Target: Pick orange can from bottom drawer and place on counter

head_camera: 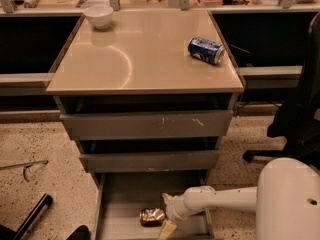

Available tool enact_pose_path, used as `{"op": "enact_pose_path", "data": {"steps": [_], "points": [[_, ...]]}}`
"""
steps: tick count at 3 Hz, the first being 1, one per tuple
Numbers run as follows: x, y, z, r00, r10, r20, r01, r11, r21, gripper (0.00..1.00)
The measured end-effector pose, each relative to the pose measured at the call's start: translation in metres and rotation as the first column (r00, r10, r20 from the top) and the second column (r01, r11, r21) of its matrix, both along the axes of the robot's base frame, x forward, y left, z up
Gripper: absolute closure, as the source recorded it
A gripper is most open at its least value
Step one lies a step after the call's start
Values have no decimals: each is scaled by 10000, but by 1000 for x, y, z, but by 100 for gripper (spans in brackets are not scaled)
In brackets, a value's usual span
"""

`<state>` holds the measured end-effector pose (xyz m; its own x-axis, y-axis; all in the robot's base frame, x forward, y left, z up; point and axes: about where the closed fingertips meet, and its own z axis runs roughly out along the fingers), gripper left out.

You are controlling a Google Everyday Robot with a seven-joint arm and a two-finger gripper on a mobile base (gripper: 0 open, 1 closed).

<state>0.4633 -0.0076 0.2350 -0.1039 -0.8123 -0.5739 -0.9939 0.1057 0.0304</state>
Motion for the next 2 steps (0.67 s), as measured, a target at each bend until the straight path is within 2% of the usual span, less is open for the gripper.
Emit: {"op": "enact_pose_path", "data": {"steps": [1,2], "points": [[12,7,-5,9993,4,365,-14,9996,277,0],[32,24,-12,9982,121,586,-151,9986,504,0]]}}
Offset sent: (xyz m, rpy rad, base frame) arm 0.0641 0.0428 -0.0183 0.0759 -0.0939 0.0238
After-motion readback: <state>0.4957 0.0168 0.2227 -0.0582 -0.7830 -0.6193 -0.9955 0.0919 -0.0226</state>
